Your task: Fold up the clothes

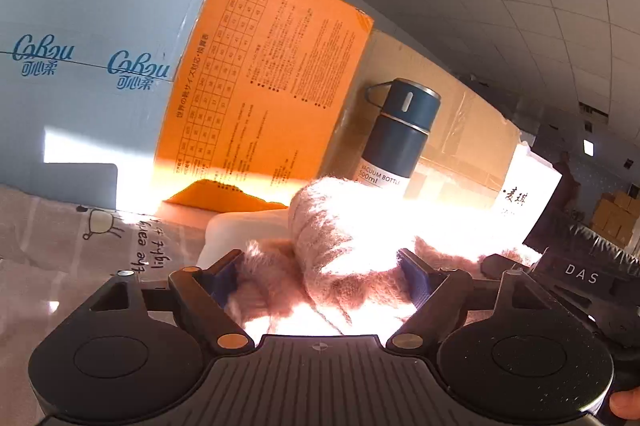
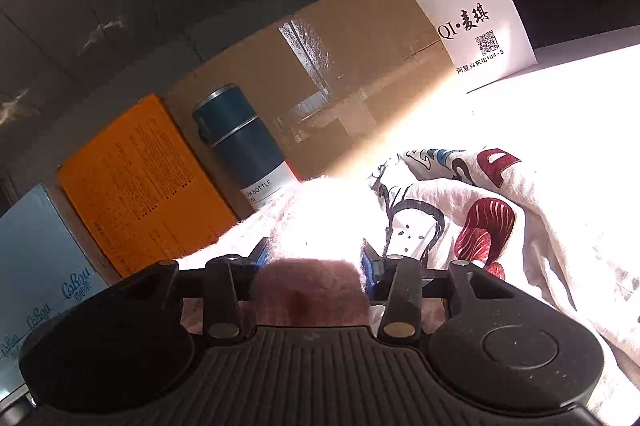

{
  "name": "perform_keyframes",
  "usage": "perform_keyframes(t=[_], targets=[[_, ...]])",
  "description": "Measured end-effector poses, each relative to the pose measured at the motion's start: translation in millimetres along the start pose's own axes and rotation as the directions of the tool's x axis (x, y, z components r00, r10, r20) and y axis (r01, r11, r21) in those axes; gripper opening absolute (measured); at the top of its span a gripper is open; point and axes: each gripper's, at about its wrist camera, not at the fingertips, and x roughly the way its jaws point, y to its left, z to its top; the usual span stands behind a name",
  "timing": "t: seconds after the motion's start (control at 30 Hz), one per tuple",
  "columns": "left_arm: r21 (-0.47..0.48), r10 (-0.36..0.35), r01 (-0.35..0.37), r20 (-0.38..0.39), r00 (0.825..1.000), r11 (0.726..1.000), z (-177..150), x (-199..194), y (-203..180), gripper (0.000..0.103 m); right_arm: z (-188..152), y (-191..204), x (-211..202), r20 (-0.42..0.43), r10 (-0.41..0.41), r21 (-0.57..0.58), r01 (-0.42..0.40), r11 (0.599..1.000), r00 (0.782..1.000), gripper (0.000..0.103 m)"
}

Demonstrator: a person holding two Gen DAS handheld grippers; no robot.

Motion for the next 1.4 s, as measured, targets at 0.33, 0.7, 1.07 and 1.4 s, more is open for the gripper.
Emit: perform_keyframes(t=[0.33,0.7,1.07,1.4], targets=[[0.036,0.156,-0.153,-0.082,0.984,0.988,-5,14,10,0.103,-13,5,32,-0.097,-0.118,-0.103,0.108,0.989,0.988,0.068],[0.154,0.170,-0.168,0.002,0.986,0.974,7,-32,-3,0.103,0,1,-12,0.048,-0.042,0.010,0.042,0.999,0.998,0.091],[0.231,0.151,-0.149,0.006,0.988,0.962,24,-107,17,0.103,-5,31,-71,0.263,0.128,-0.157,-0.088,0.984,0.956,0.101],[0.157,0.032,-0.029,-0.019,0.999,0.987,38,-152,39,0.103,-26,94,-116,0.108,-0.078,-0.214,0.100,0.972,0.991,0.102]])
